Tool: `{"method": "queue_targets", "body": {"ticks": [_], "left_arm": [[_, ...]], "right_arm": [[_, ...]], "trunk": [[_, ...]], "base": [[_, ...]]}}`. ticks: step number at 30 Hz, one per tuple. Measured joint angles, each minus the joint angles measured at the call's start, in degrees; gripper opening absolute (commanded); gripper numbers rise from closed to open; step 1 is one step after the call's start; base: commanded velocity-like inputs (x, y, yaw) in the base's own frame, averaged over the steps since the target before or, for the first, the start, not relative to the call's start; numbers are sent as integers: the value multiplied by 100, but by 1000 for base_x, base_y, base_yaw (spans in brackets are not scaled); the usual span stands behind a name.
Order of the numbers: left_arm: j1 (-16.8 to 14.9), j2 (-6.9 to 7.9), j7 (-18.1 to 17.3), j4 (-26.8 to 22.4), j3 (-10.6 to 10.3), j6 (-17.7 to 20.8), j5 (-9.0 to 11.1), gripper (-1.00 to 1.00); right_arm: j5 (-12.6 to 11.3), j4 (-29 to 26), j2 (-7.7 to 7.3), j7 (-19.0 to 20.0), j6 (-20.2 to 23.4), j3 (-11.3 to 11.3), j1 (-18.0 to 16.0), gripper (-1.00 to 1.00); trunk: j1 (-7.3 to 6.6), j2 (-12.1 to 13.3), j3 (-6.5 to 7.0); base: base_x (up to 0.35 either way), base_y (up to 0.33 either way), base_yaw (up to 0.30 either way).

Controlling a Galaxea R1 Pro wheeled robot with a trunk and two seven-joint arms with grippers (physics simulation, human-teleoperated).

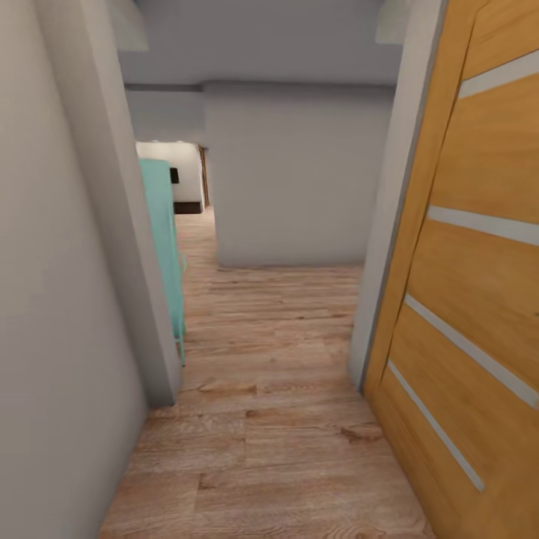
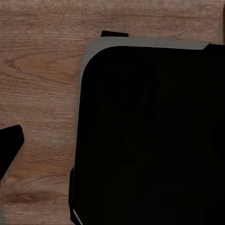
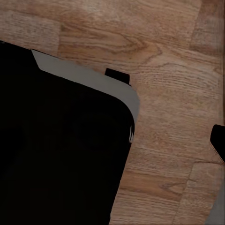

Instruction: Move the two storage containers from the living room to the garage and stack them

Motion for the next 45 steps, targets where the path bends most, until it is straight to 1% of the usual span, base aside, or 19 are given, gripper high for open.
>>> {"method": "queue_targets", "body": {"ticks": [6,45], "left_arm": [[0,7,-1,2,0,1,1,100],[0,-9,-1,5,-8,2,-10,100]], "right_arm": [[-62,4,-3,6,7,3,0,100],[-84,5,6,6,19,-21,0,100]], "trunk": [[0,0,0],[0,0,0]], "base": [[321,0,0],[321,0,0]]}}
